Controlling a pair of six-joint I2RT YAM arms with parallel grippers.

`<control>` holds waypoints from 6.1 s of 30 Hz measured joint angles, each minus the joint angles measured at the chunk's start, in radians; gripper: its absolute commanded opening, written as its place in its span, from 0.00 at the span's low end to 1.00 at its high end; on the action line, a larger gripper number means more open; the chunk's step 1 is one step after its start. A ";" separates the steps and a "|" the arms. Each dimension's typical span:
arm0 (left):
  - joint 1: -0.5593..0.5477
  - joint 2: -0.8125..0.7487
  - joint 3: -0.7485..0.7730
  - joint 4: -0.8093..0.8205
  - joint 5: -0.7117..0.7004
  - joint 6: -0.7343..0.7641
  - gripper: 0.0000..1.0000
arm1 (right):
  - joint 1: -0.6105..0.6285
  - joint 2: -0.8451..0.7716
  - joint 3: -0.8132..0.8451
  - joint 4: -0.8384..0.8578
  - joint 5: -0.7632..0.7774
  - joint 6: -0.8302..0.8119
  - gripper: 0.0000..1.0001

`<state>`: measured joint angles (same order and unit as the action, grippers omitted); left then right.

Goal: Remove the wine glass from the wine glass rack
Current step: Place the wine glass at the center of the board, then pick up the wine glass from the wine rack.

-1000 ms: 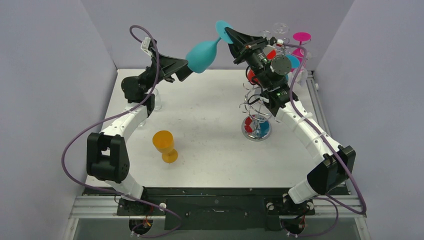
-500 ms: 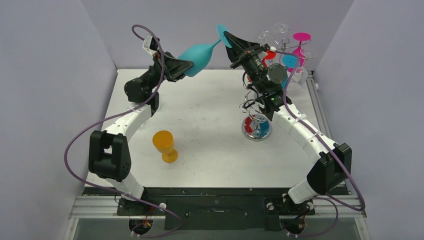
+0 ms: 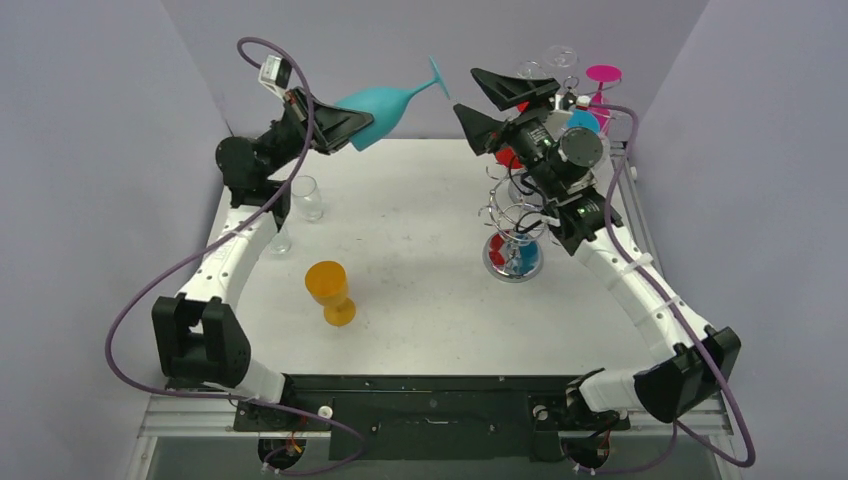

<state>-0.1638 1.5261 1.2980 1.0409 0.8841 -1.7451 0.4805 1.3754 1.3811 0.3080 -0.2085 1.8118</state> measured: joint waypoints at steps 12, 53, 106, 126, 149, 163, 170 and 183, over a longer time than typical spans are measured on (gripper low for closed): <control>0.101 -0.119 0.569 -1.394 -0.223 0.893 0.00 | -0.031 -0.133 0.116 -0.499 0.070 -0.449 0.74; 0.035 0.330 0.397 -2.210 -0.879 1.540 0.04 | -0.056 0.021 0.500 -1.117 0.138 -1.051 0.75; -0.449 -0.194 0.193 -1.894 -0.890 1.337 0.96 | -0.587 0.057 0.466 -1.135 0.103 -1.039 0.67; -0.478 -0.267 0.033 -1.730 -0.755 1.245 0.96 | -0.664 0.106 0.225 -0.837 -0.079 -0.844 0.46; -0.492 -0.249 0.038 -1.709 -0.752 1.210 0.96 | -0.664 0.174 0.205 -0.723 -0.137 -0.737 0.21; -0.504 -0.246 0.043 -1.710 -0.757 1.206 0.96 | -0.664 0.172 0.187 -0.650 -0.167 -0.692 0.00; -0.507 -0.235 0.045 -1.710 -0.763 1.206 0.96 | -0.671 0.154 0.159 -0.630 -0.170 -0.672 0.00; -0.510 -0.232 0.049 -1.710 -0.772 1.206 0.96 | -0.689 0.099 -0.008 -0.429 -0.248 -0.536 0.00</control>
<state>-0.6735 1.2938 1.3472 -0.6689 0.1116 -0.5388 -0.2089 1.4742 1.3735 -0.1207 -0.4568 1.2762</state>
